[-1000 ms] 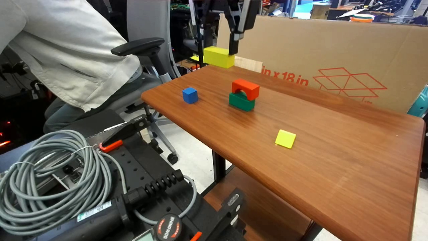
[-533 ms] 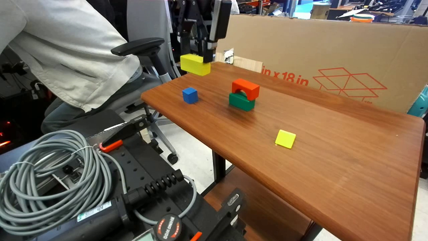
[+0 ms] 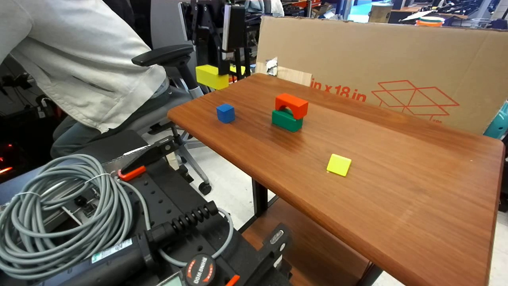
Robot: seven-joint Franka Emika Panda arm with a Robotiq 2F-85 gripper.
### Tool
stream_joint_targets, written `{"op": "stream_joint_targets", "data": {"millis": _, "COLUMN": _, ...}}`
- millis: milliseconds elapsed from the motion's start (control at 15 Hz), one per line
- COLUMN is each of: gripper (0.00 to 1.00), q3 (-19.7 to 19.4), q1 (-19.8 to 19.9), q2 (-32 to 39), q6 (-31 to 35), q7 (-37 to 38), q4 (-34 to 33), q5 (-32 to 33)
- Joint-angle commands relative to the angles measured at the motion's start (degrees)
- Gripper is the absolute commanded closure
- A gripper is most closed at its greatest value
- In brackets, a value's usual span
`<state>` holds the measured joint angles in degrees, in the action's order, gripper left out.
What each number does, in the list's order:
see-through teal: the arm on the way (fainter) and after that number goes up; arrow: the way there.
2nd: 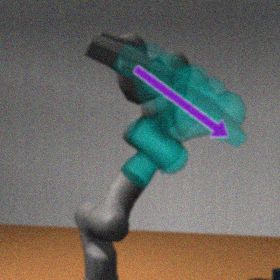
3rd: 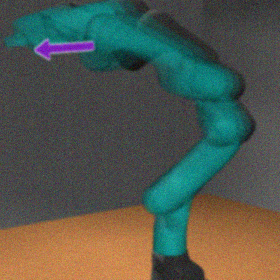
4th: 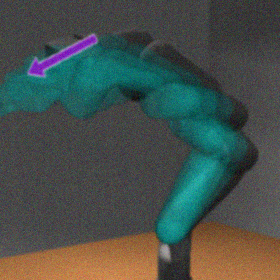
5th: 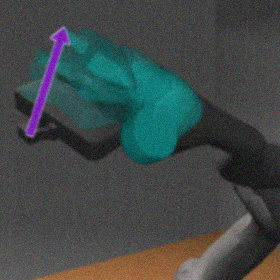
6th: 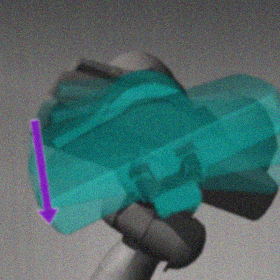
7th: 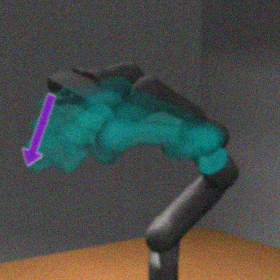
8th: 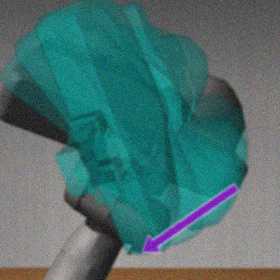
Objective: Pick up the yellow rectangle object and put it on the blue square object
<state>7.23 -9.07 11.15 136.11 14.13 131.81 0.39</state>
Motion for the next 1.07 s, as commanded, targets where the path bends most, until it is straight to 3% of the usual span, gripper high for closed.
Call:
{"op": "stream_joint_targets", "data": {"millis": 0, "gripper": 0.58, "q3": -0.17, "q1": -0.90, "q2": 2.31, "q6": 2.20, "q7": 3.65, "q4": -1.00, "q5": -0.78}}
{"op": "stream_joint_targets", "data": {"millis": 1000, "gripper": 0.58, "q3": -2.30, "q1": -3.67, "q2": 9.46, "q6": 11.57, "q7": 7.79, "q4": -2.24, "q5": 2.24}}
